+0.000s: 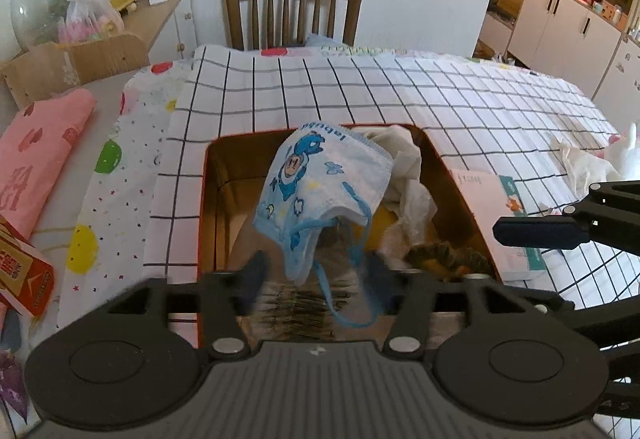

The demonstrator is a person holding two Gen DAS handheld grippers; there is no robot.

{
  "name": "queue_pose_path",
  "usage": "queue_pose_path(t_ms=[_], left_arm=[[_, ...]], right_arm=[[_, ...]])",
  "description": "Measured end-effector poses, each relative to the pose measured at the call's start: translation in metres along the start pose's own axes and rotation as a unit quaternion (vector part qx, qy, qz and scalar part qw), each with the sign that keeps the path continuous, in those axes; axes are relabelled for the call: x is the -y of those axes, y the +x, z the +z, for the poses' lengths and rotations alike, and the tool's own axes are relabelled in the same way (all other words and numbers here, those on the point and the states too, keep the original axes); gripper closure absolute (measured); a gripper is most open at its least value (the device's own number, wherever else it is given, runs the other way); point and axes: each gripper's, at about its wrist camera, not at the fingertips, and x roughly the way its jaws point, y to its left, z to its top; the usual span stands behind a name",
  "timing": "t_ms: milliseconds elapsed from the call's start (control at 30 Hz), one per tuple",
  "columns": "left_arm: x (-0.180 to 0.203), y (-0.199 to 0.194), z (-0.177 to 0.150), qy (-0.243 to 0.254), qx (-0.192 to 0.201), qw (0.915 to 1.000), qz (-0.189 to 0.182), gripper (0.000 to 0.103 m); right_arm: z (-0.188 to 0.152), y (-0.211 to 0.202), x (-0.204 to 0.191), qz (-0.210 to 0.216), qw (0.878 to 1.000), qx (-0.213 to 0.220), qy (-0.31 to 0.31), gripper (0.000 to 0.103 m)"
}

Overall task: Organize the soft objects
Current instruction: 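Lower the bracelet and blue bag into the tin and open both grippers, then move both grippers toward the white bunny plush and white cloth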

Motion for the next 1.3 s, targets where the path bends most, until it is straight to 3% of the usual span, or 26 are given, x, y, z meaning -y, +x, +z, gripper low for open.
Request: queue_pose_path(t_ms=[600, 1167, 1300], left_arm=[[0.013, -0.056, 0.002, 0.002, 0.042, 0.999, 0.013, 0.033], [0.086, -0.087, 0.008, 0.015, 0.075, 0.9969, -0.02, 0.025], [0.109, -0.088, 0.01, 0.019, 0.085, 0.9958, -0.03, 0.018]], right_arm=[[-0.001, -0.059, 0.026, 0.004, 0.998, 0.053, 0.039, 0.04], [-0.03, -0.14, 0.096, -0.001, 0.989, 0.114, 0.096, 0.02], [-0.044, -0.157, 0.116, -0.018, 0.987, 0.12, 0.104, 0.016]])
